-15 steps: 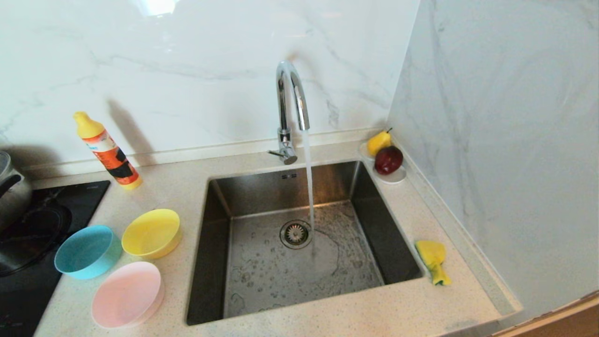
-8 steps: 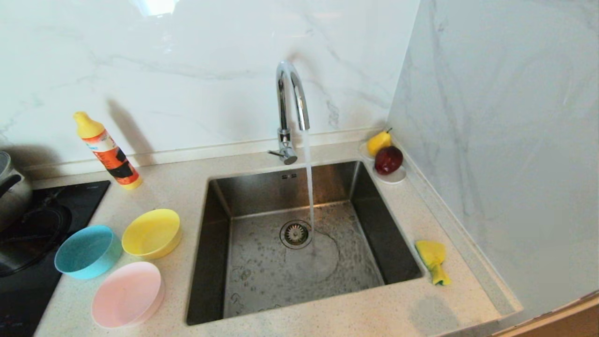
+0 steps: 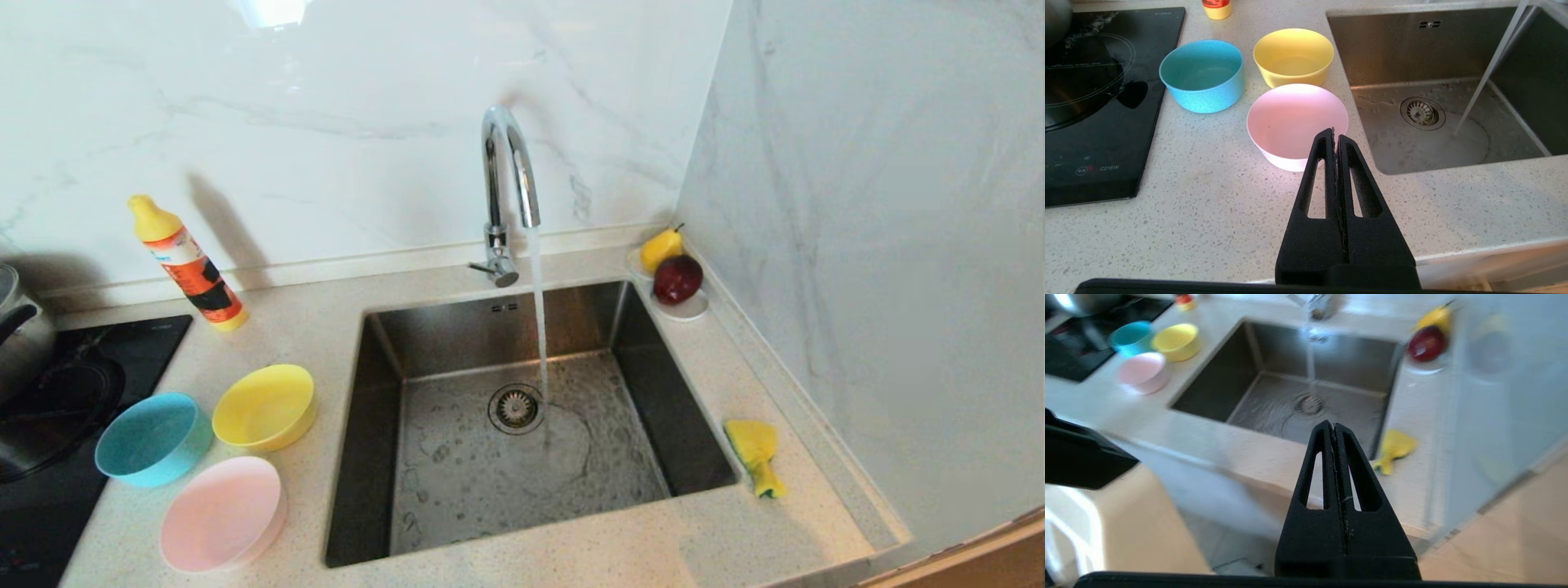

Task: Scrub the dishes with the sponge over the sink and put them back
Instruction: Pick up a bowl and the sponge

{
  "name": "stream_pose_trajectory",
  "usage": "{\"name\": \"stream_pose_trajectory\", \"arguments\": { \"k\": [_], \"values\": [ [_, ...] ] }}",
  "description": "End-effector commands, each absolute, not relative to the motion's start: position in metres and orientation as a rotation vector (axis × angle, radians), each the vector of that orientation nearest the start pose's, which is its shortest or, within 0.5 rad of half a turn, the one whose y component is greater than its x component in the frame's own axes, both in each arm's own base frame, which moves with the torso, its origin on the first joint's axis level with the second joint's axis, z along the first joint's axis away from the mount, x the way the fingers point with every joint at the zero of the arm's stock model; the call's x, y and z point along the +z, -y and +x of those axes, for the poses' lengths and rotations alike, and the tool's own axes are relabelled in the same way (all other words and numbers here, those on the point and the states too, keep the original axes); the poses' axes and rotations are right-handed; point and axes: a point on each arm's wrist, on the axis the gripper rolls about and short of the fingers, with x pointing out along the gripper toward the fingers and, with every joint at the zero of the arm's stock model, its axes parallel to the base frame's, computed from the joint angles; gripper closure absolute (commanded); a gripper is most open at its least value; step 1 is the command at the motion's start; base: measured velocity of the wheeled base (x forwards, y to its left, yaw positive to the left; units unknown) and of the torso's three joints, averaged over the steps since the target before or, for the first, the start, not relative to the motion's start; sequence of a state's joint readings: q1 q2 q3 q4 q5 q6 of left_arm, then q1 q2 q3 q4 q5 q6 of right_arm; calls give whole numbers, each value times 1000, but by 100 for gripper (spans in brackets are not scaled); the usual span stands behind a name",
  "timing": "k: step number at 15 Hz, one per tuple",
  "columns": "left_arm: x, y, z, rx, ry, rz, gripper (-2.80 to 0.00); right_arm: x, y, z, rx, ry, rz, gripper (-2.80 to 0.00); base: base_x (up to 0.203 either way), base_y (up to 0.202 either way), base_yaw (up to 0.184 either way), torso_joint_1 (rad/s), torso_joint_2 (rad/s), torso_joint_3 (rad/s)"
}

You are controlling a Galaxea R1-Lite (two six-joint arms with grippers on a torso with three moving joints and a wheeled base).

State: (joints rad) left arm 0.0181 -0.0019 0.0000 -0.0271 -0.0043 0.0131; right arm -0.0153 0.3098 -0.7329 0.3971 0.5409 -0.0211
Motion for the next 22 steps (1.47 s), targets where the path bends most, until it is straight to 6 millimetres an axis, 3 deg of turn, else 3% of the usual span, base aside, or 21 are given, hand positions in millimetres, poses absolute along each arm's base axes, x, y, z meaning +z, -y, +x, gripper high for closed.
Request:
{"name": "stream_pose_trajectory", "arguments": {
  "k": [1, 10, 14, 18, 22],
  "values": [
    [75, 1, -22, 14, 13, 13, 0, 247, -13, -25, 548, -86, 3, 0, 0, 0, 0, 0, 0, 0],
    [75, 1, -22, 14, 14, 14, 0, 266, -11, 102, 494, -389, 49, 0, 0, 0, 0, 0, 0, 0],
    [75, 1, -22, 14, 14, 13, 0, 258, -23, 139, 442, -484, 7, 0, 0, 0, 0, 0, 0, 0],
    [75, 1, -22, 14, 13, 14, 0, 251, -42, 155, 452, -528, -44, 0, 0, 0, 0, 0, 0, 0],
    [75, 1, -22, 14, 12, 14, 0, 237, -63, 178, 351, -567, -107, 0, 0, 0, 0, 0, 0, 0]
  ]
}}
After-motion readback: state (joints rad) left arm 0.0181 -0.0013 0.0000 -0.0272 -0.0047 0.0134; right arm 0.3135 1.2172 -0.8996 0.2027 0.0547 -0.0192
